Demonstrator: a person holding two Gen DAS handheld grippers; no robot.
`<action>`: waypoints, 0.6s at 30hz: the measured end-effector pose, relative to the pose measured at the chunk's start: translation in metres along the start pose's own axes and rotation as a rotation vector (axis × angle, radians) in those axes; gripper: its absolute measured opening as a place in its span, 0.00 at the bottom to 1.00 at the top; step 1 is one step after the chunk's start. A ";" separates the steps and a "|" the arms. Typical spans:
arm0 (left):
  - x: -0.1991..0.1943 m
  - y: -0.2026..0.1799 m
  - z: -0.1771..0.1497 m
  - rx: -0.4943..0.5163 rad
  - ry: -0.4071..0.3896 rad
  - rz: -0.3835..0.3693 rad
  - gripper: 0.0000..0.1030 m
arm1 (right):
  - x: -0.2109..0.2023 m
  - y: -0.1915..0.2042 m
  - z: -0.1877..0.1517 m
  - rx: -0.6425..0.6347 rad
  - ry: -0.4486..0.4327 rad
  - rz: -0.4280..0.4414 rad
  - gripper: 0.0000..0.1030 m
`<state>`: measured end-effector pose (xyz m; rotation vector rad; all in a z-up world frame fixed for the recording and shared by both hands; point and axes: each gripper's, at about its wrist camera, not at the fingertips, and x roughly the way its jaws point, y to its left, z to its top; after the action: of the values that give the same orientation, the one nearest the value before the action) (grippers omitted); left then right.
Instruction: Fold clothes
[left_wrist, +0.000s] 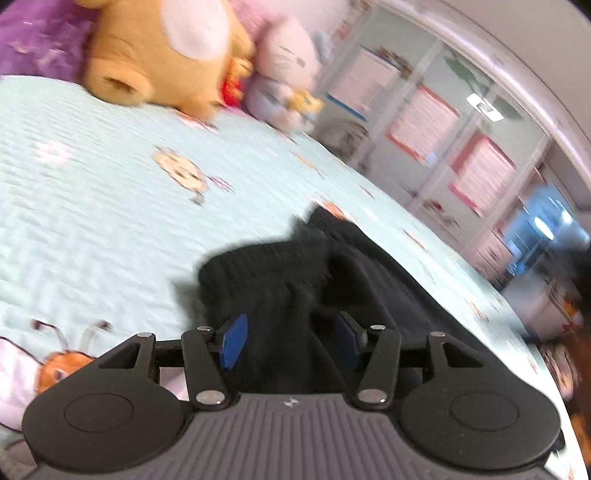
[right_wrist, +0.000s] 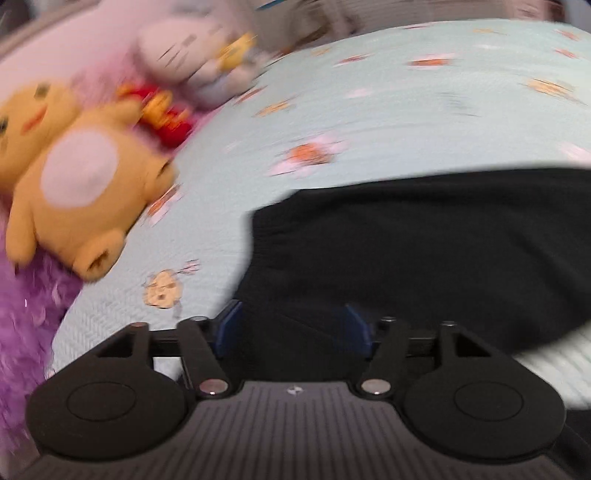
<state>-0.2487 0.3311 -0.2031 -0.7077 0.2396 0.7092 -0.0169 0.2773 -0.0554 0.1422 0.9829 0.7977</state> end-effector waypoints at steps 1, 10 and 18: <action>-0.001 0.003 0.001 -0.020 -0.018 0.021 0.54 | -0.023 -0.028 -0.011 0.054 -0.009 -0.019 0.63; -0.015 0.025 -0.005 -0.154 0.006 0.254 0.56 | -0.177 -0.232 -0.198 0.687 0.013 0.047 0.63; -0.004 0.023 0.008 -0.209 0.201 0.121 0.64 | -0.206 -0.297 -0.239 0.893 -0.115 0.172 0.64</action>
<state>-0.2677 0.3470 -0.2073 -0.9714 0.3987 0.7864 -0.1074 -0.1264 -0.1833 1.0405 1.1689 0.4467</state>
